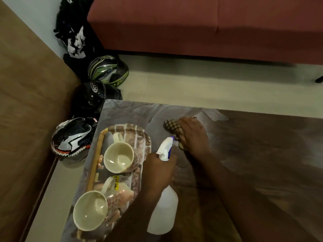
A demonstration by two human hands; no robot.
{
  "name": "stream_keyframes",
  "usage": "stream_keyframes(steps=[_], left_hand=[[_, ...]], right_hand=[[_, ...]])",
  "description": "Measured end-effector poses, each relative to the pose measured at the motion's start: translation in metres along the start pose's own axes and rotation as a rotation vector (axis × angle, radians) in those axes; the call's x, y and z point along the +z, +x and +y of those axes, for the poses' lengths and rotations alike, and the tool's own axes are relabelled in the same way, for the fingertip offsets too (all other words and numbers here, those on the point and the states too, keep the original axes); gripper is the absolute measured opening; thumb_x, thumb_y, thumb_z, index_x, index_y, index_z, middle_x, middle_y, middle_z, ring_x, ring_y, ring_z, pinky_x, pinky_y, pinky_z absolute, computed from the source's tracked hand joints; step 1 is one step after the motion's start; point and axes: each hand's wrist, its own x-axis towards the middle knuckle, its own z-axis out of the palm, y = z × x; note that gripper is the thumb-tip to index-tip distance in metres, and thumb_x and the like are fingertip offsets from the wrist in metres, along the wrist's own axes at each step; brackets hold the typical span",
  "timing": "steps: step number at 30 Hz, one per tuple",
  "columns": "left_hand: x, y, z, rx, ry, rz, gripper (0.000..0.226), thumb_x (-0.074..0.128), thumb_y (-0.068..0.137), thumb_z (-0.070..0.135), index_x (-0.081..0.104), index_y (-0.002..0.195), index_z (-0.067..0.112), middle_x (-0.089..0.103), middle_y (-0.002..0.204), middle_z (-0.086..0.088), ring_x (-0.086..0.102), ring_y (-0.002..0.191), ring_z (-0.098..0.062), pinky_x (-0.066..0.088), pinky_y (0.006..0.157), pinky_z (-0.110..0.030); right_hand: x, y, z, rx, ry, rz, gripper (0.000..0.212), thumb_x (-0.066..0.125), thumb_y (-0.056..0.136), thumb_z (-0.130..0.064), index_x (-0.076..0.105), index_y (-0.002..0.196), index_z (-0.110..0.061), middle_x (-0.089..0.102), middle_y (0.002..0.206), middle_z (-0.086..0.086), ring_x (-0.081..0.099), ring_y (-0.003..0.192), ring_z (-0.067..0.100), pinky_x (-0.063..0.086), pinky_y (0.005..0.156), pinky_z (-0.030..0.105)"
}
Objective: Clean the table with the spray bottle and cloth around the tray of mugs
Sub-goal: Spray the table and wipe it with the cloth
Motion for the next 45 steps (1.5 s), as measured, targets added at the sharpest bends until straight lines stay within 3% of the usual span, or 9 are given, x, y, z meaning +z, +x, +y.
stream_keyframes(steps=[4, 9, 15, 21, 26, 31, 35, 40, 45], left_hand=[[0.005, 0.014, 0.012, -0.012, 0.010, -0.028, 0.041, 0.070, 0.077, 0.051, 0.072, 0.083, 0.011, 0.071, 0.068, -0.009, 0.069, 0.066, -0.028, 0.056, 0.066, -0.036], [0.006, 0.029, 0.032, 0.007, 0.016, 0.007, 0.022, 0.066, 0.086, 0.035, 0.059, 0.082, 0.015, 0.067, 0.073, -0.008, 0.067, 0.062, -0.023, 0.052, 0.059, -0.028], [0.011, 0.050, 0.040, -0.056, -0.059, -0.066, 0.039, 0.069, 0.081, 0.045, 0.068, 0.085, 0.007, 0.072, 0.065, -0.011, 0.057, 0.037, -0.015, 0.054, 0.054, -0.032], [0.014, 0.050, 0.035, -0.046, -0.032, -0.053, 0.038, 0.066, 0.087, 0.034, 0.067, 0.095, -0.003, 0.063, 0.060, -0.006, 0.052, 0.029, -0.007, 0.041, 0.036, -0.015], [0.018, 0.039, 0.040, -0.031, -0.058, -0.048, 0.041, 0.069, 0.084, 0.040, 0.068, 0.089, -0.001, 0.064, 0.056, -0.008, 0.052, 0.031, -0.009, 0.043, 0.041, -0.018], [0.026, 0.013, 0.029, 0.030, -0.003, -0.034, 0.020, 0.068, 0.083, 0.036, 0.065, 0.081, 0.016, 0.062, 0.060, -0.005, 0.063, 0.053, -0.022, 0.052, 0.050, -0.025], [0.027, -0.031, 0.002, -0.009, 0.005, -0.080, 0.032, 0.070, 0.075, 0.051, 0.061, 0.067, 0.022, 0.065, 0.065, -0.003, 0.069, 0.070, -0.030, 0.056, 0.068, -0.037], [0.031, -0.096, -0.054, -0.074, 0.027, -0.082, 0.028, 0.071, 0.080, 0.042, 0.068, 0.090, 0.016, 0.067, 0.070, -0.004, 0.068, 0.065, -0.026, 0.057, 0.066, -0.036], [0.006, -0.126, -0.098, -0.130, 0.011, -0.141, 0.052, 0.062, 0.070, 0.062, 0.069, 0.103, 0.022, 0.072, 0.074, -0.002, 0.064, 0.054, -0.023, 0.058, 0.064, -0.038]], right_hand=[[0.012, 0.048, -0.021, 0.108, 0.007, -0.011, 0.050, 0.040, 0.078, -0.034, 0.058, 0.119, -0.012, 0.060, 0.123, 0.009, 0.052, 0.117, 0.030, 0.036, 0.099, 0.041], [0.009, 0.019, 0.012, -0.341, 0.089, -0.158, 0.042, 0.047, 0.088, -0.034, 0.058, 0.123, -0.012, 0.057, 0.130, 0.008, 0.050, 0.123, 0.028, 0.038, 0.102, 0.042], [0.005, 0.079, 0.006, -0.022, -0.011, -0.028, 0.046, 0.055, 0.076, -0.031, 0.058, 0.118, -0.013, 0.061, 0.120, 0.006, 0.054, 0.112, 0.029, 0.039, 0.097, 0.040], [0.009, 0.024, 0.014, -0.359, 0.111, -0.131, 0.041, 0.050, 0.084, -0.033, 0.060, 0.119, -0.015, 0.059, 0.129, 0.007, 0.053, 0.121, 0.027, 0.040, 0.102, 0.045], [0.007, 0.025, 0.005, 0.098, 0.034, 0.021, 0.046, 0.051, 0.079, -0.039, 0.059, 0.120, -0.021, 0.061, 0.123, 0.000, 0.052, 0.119, 0.021, 0.029, 0.104, 0.039], [-0.006, -0.029, 0.011, -0.184, 0.120, -0.052, 0.039, 0.052, 0.083, -0.027, 0.061, 0.119, -0.015, 0.060, 0.124, 0.003, 0.050, 0.121, 0.022, 0.034, 0.106, 0.042], [-0.028, -0.093, -0.005, 0.127, 0.078, -0.031, 0.045, 0.049, 0.084, -0.030, 0.056, 0.126, -0.014, 0.058, 0.128, 0.006, 0.049, 0.124, 0.026, 0.033, 0.107, 0.045], [-0.027, -0.193, -0.052, -0.098, 0.142, -0.119, 0.042, 0.053, 0.087, -0.023, 0.050, 0.128, -0.011, 0.057, 0.128, 0.013, 0.046, 0.126, 0.028, 0.032, 0.108, 0.050], [-0.030, -0.210, -0.077, 0.177, 0.096, -0.069, 0.048, 0.044, 0.088, -0.031, 0.052, 0.131, -0.012, 0.054, 0.134, 0.008, 0.037, 0.131, 0.022, 0.022, 0.113, 0.043]])
